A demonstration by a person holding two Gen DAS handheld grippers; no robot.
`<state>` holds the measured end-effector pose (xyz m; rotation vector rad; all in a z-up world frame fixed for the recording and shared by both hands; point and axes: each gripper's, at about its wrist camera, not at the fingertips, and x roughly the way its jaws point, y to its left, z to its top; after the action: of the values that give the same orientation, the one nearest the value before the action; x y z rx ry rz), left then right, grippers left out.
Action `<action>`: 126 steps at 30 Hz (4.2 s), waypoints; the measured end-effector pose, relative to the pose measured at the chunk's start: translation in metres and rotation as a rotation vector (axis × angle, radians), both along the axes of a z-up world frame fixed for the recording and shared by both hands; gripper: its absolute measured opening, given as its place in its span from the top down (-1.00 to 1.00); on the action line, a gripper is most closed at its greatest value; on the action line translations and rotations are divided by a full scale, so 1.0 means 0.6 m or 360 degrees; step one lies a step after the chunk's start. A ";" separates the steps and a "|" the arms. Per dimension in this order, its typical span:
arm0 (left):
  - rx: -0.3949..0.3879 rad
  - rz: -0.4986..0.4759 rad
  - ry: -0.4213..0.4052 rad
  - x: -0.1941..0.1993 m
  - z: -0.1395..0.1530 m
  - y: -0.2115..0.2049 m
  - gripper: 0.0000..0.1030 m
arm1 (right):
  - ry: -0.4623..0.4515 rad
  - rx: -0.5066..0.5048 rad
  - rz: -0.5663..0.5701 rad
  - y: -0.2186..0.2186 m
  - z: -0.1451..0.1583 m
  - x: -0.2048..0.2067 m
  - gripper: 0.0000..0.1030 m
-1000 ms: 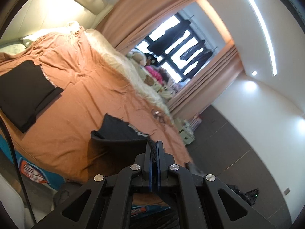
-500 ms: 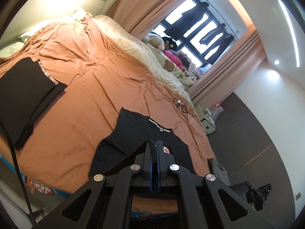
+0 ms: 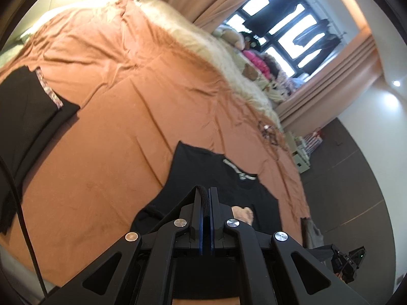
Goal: Fold small clothes
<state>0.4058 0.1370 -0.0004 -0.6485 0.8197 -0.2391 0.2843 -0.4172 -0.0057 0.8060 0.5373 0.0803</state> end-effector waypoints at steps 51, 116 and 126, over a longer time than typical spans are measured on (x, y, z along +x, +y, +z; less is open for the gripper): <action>0.1063 -0.0391 0.0468 0.209 -0.227 -0.139 -0.51 | 0.0802 -0.0876 0.0296 0.131 -0.012 0.248 -0.55; 0.0968 -0.0288 0.0415 0.320 -0.261 -0.118 0.94 | 0.0702 -0.0567 0.0234 0.036 -0.085 0.389 0.94; 0.0978 -0.0212 0.0223 0.302 -0.166 -0.117 0.94 | 0.0522 -0.0617 0.0154 0.055 0.008 0.336 0.95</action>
<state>0.5871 0.0667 -0.0998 -0.0328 1.0108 -0.0524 0.4858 -0.3841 -0.0010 0.4134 0.8718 -0.0679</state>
